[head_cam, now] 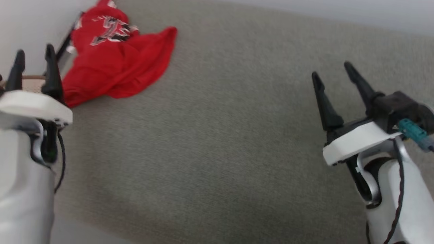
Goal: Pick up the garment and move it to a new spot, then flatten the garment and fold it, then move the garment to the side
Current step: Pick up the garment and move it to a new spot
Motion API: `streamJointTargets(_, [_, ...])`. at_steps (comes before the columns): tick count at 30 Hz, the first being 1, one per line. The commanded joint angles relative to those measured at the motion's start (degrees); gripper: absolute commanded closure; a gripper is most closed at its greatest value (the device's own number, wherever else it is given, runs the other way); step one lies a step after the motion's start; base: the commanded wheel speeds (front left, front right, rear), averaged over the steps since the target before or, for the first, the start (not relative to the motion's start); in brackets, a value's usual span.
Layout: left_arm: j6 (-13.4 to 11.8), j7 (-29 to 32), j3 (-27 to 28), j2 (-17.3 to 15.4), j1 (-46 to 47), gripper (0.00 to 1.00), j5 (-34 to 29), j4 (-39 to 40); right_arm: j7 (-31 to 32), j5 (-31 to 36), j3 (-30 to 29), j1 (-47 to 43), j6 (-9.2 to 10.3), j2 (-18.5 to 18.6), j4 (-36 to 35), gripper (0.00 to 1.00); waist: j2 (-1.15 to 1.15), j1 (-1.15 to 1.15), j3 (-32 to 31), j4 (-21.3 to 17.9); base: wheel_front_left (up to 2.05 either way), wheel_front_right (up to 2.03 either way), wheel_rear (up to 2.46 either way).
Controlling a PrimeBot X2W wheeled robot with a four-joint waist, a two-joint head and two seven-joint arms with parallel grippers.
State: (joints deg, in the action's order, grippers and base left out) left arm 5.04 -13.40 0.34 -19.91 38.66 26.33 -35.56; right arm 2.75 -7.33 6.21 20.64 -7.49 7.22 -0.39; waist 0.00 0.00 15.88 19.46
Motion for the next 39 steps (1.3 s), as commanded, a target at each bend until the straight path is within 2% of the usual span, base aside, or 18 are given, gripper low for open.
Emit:
streamJointTargets(1, [0.6,0.83,-0.31,-0.7,2.75,0.0,0.65,-2.81,0.24,0.54,-0.02,1.3,0.0,0.37,-1.32,0.0,0.0,0.0,4.65,-3.44,0.0,0.0,0.0])
streamJointTargets(2, [0.6,0.83,-0.31,-0.7,2.75,0.0,0.65,-2.81,0.24,0.54,-0.02,1.3,0.0,0.37,-1.32,0.0,0.0,0.0,4.65,-3.44,0.0,0.0,0.0])
streamJointTargets(11, [2.1,5.96,-1.75,-4.3,16.37,0.0,3.9,-19.32,2.7,1.39,-0.03,3.77,0.0,2.06,-7.48,0.0,0.0,0.0,12.22,-7.59,0.0,0.0,0.0])
streamJointTargets(20, [2.37,17.57,-2.89,-6.17,25.09,0.0,6.34,-32.24,5.35,1.81,-0.29,4.28,0.0,3.13,-12.27,0.0,0.0,0.0,17.3,-9.85,0.0,0.0,0.0])
streamJointTargets(23, [2.39,22.47,-2.95,-6.35,27.17,0.0,7.24,-34.95,6.16,1.81,-0.32,4.22,0.0,3.23,-13.79,0.0,0.0,0.0,18.51,-9.97,0.0,0.0,0.0])
streamJointTargets(28, [2.41,30.37,-3.4,-4.83,27.35,0.0,8.35,-37.55,7.13,1.78,-0.19,4.59,0.0,3.01,-15.37,0.0,0.0,0.0,20.22,-9.95,0.0,0.0,0.0])
streamJointTargets(31, [2.35,33.27,-4.4,-3.75,26.24,0.0,8.29,-38.44,7.29,2.07,-0.25,4.79,0.0,2.84,-15.45,0.0,0.0,0.0,20.71,-9.71,0.0,0.0,0.0])
streamJointTargets(32, [2.3,32.51,-4.33,-3.72,26.22,0.0,8.46,-38.53,7.27,2.19,-0.25,4.91,0.0,2.8,-15.35,0.0,0.0,0.0,20.78,-9.61,0.0,0.0,0.0])
streamJointTargets(33, [2.19,31.32,-4.25,-3.83,26.25,0.64,8.49,-38.49,7.17,2.16,-0.17,5.02,0.0,2.67,-15.12,0.0,0.0,0.0,20.73,-9.55,0.0,0.0,0.0])
streamJointTargets(34, [2.21,30.64,-4.42,-3.93,26.25,1.0,8.4,-38.39,6.94,2.07,-0.15,5.07,0.0,2.57,-14.87,0.0,0.0,0.0,20.54,-9.46,0.0,0.0,0.0])
streamJointTargets(39, [2.29,27.23,-5.79,-5.83,27.92,1.0,7.5,-36.61,5.78,1.72,-1.22,4.61,0.0,1.93,-13.11,0.0,0.0,0.0,18.23,-8.41,0.0,0.0,0.0])
